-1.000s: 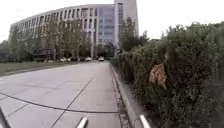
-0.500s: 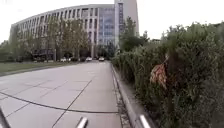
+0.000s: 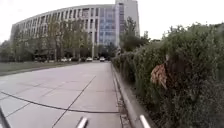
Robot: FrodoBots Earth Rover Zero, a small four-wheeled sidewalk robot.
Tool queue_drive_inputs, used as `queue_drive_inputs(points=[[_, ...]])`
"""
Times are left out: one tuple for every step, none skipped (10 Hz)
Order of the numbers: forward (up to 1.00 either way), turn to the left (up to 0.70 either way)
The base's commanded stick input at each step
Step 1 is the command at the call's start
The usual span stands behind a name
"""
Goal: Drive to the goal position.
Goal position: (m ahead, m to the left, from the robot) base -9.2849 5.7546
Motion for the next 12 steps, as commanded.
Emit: queue_drive_inputs(points=[[0.7,0.35],[0.7,0.35],[0.7,0.35],[0.7,0.35],[0.7,0.35],[0.7,0.35],[0.7,0.35],[0.7,0.35],[0.7,0.35],[0.7,0.35],[0.7,0.35],[0.7,0.35]])
